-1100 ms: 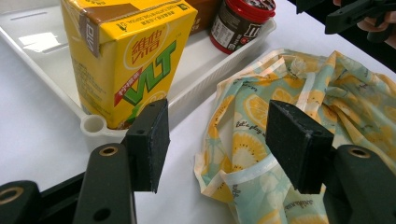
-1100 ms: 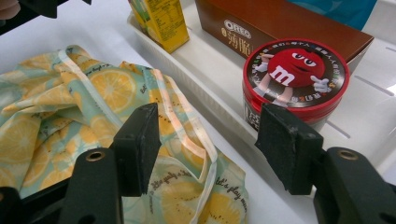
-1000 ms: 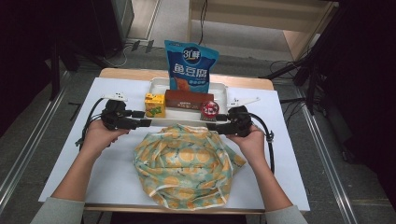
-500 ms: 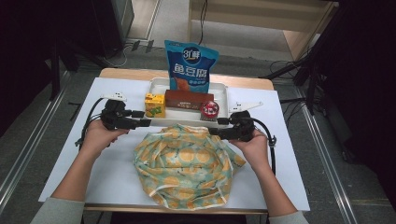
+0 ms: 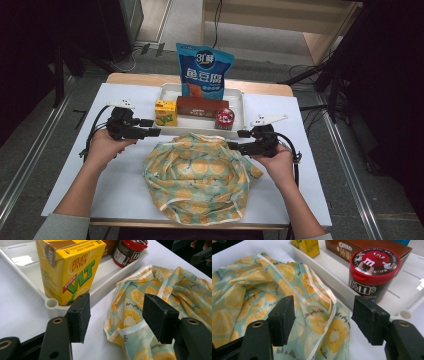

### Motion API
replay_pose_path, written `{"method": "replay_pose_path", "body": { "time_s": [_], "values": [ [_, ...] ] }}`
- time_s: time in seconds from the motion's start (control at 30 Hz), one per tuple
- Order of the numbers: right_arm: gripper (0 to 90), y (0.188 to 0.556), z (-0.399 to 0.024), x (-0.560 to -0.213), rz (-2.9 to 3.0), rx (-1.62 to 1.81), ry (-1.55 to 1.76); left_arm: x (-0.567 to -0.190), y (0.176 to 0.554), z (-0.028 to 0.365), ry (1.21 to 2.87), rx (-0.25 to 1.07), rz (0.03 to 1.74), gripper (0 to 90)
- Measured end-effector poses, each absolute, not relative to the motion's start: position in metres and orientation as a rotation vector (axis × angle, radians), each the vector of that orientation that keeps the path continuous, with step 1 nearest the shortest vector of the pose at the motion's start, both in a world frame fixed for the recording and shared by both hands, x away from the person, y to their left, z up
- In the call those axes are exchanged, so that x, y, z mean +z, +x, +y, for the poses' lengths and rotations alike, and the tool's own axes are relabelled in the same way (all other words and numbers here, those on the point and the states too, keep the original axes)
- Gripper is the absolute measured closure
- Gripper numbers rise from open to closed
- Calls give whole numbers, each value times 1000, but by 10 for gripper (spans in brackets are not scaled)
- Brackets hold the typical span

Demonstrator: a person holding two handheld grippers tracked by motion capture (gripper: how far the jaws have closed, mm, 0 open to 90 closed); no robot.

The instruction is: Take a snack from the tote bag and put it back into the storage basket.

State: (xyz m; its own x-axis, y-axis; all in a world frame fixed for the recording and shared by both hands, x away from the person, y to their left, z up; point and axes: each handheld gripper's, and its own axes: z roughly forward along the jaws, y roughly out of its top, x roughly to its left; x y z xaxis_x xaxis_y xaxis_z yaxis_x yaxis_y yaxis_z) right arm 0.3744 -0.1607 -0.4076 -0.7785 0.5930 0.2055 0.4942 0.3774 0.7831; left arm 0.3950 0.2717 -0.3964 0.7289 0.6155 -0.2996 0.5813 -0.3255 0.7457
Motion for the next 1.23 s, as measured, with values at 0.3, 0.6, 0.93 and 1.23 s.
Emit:
{"method": "replay_pose_path", "body": {
  "time_s": [0.3, 0.6, 0.93, 1.23],
  "values": [
    [302, 370, -173, -413, 2490, 1359, 1033, -397, 392, 273, 2022, 45, 909, 396],
    [273, 369, -181, -418, 2473, 1326, 1048, -399, 390, 277, 2018, 51, 922, 396],
    [260, 372, -180, -421, 2479, 1321, 1061, -400, 390, 278, 2024, 50, 919, 395],
    [229, 372, -181, -422, 2483, 1328, 1048, -400, 390, 278, 2029, 51, 920, 391]
  ]
}}
